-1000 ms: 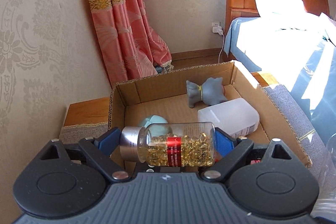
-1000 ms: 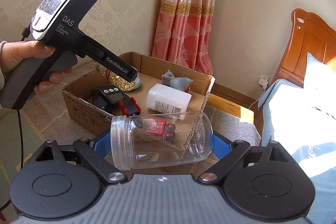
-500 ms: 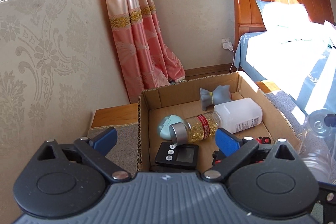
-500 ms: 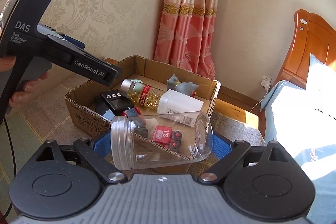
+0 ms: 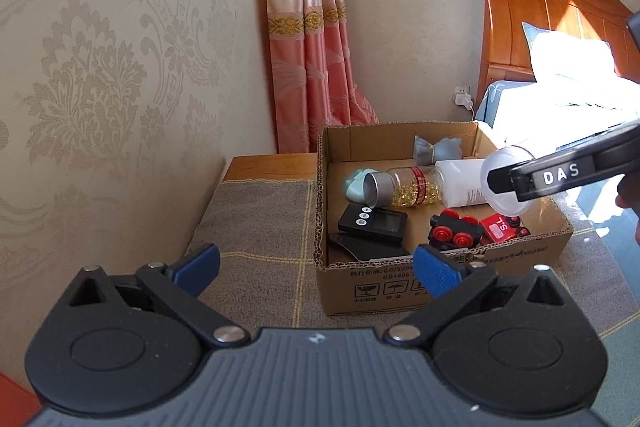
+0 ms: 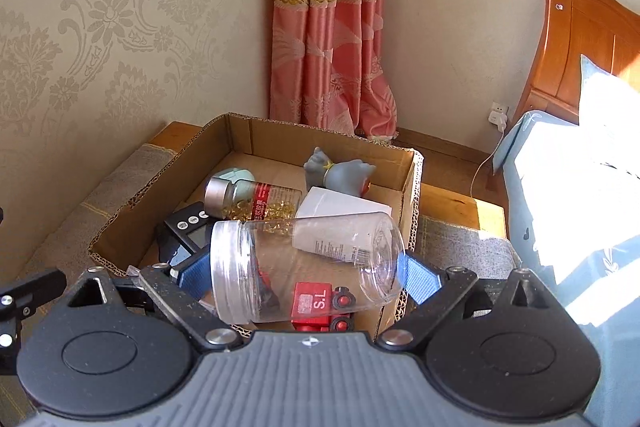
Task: Organize rigid objects
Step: 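Carry the capsule jar into the box and open left tool, then lower the clear jar into the box and open right tool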
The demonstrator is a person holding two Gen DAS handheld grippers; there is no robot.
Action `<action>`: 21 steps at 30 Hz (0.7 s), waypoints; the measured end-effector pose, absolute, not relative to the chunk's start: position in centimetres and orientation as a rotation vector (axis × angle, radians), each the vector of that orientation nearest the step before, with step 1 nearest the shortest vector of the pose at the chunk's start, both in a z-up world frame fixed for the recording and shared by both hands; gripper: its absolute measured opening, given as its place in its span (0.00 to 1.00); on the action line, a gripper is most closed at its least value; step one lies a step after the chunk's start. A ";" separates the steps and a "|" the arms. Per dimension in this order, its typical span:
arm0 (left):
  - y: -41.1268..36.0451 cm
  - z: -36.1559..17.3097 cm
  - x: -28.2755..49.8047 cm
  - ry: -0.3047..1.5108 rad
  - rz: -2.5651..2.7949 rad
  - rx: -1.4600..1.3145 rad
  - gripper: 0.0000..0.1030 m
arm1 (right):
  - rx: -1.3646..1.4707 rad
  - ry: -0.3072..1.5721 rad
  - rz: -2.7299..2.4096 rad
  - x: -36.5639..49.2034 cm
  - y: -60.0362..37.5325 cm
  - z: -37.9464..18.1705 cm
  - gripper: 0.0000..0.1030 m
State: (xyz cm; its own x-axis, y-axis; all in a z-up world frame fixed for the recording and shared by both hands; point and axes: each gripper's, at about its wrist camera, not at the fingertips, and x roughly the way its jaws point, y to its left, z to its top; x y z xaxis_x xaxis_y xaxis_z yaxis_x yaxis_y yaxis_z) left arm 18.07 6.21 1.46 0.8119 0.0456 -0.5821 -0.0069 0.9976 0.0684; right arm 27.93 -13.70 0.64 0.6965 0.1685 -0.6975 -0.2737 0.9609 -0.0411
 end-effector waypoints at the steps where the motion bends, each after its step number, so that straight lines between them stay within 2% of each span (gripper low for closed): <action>1: 6.2 1.5 17.9 0.620 0.022 0.061 0.99 | -0.141 0.771 0.227 28.5 -13.4 0.5 0.94; 3: 6.3 1.5 17.6 0.616 0.017 0.056 0.99 | -0.122 0.774 0.193 29.5 -13.2 0.3 0.94; 5: 6.5 1.5 17.4 0.613 0.015 0.050 0.99 | -0.109 0.782 0.167 30.3 -12.9 0.1 1.00; 21: 6.8 2.0 16.5 0.638 0.038 0.027 0.99 | -0.144 0.878 0.042 25.8 -12.6 1.1 1.00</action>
